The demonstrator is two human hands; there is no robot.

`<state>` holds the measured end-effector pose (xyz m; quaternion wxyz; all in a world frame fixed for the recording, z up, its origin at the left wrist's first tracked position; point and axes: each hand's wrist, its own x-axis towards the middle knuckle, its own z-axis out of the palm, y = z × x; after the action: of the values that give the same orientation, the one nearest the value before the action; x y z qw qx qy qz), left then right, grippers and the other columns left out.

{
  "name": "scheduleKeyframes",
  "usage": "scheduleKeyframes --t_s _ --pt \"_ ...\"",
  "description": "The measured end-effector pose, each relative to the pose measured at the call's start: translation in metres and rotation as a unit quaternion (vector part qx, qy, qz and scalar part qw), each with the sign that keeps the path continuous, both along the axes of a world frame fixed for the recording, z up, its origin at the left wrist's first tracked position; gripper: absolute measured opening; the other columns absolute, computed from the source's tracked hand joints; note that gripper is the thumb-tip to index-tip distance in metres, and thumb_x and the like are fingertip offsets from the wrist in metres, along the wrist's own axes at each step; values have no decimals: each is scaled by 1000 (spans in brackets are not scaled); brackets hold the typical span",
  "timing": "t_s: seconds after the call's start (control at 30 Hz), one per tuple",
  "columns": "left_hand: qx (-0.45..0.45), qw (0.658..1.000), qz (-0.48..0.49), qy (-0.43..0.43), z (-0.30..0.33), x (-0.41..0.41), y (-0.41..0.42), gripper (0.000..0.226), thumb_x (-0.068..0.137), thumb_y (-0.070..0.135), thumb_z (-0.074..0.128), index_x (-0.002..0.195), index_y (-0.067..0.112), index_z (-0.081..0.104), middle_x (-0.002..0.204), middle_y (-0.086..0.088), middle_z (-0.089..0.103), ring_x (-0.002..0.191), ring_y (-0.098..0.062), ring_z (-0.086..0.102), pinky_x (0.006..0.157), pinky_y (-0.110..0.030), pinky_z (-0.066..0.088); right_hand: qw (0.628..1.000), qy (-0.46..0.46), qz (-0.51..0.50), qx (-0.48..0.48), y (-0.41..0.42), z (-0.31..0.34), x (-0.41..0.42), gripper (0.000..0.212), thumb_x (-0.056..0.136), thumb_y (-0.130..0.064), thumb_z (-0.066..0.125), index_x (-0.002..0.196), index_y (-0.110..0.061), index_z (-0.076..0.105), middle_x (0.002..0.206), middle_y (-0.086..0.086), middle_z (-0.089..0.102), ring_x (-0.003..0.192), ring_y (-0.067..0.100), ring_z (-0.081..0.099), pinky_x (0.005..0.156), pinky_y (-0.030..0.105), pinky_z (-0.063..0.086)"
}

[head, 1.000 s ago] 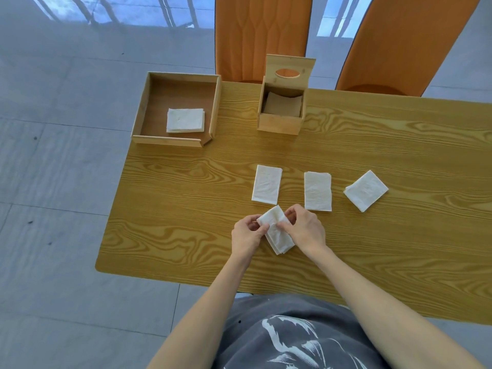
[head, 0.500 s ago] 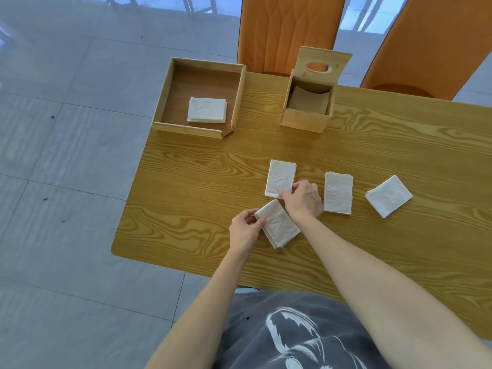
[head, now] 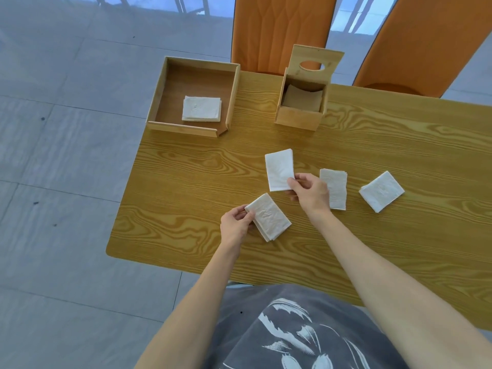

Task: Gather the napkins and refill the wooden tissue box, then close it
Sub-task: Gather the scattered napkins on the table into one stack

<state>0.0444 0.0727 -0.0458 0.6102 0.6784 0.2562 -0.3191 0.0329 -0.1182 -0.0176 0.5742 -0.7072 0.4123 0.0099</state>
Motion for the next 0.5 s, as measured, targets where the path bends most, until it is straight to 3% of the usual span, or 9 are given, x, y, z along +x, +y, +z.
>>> scheduleKeyframes --t_s 0.1,0.23,0.5 --pt "-7 1000 -1 1 4 4 -1 27 90 6 68 117 2 64 95 -5 72 90 -18 71 84 -34 60 992 -3 67 104 -5 5 -20 22 88 -20 75 106 -10 69 88 4 77 69 13 74 65 30 60" --pt "-7 1000 -5 -1 9 5 -3 26 93 5 65 118 1 63 99 -8 72 84 -15 71 68 -22 60 980 21 128 153 -3 1 -40 19 85 -20 77 101 -11 72 85 4 76 67 12 70 62 24 55" --pt "-7 1000 2 -3 13 0 -2 25 94 6 63 119 2 63 95 -5 73 88 -19 71 76 -28 60 979 50 141 138 5 -14 -56 13 85 -21 78 95 -15 73 80 1 73 62 8 62 49 21 45"
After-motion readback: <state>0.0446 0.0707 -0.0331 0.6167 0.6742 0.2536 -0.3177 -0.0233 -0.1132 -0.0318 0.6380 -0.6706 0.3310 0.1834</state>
